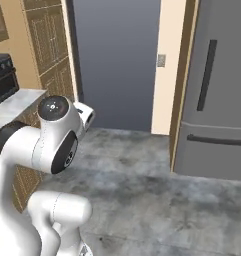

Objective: Clear the mugs and bowl far away from the sink.

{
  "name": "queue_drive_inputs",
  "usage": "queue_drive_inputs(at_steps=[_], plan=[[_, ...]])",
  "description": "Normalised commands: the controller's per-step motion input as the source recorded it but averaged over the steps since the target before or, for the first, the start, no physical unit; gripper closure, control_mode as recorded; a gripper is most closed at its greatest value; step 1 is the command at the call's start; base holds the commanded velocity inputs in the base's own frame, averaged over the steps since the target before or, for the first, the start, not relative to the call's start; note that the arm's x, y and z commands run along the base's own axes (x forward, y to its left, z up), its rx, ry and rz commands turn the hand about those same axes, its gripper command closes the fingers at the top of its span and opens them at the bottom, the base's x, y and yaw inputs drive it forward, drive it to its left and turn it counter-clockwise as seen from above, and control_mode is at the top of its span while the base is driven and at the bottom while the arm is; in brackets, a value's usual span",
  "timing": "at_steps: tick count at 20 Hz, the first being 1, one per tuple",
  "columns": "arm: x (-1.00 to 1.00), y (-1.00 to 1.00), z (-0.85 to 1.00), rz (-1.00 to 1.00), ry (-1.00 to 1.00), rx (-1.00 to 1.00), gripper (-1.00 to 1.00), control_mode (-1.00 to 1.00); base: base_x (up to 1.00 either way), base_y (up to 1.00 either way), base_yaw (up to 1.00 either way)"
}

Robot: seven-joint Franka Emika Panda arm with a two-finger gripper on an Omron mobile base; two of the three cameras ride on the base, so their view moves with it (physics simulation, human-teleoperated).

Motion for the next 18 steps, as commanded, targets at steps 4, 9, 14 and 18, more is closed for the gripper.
queue_drive_inputs(at_steps=[4, 9, 14, 18], plan=[[0.00, 0.00, 0.00, 0.00, 0.00, 0.00, -1.00, 1.00, 1.00, 0.00, 0.62], [0.00, 0.00, 0.00, 0.00, 0.00, 0.00, -1.00, 1.00, 1.00, 0.00, 0.67], [0.00, 0.00, 0.00, 0.00, 0.00, 0.00, -1.00, 1.00, 0.98, -0.07, 0.70], [0.00, 0.00, 0.00, 0.00, 0.00, 0.00, -1.00, 1.00, 0.83, -0.27, 0.73]])
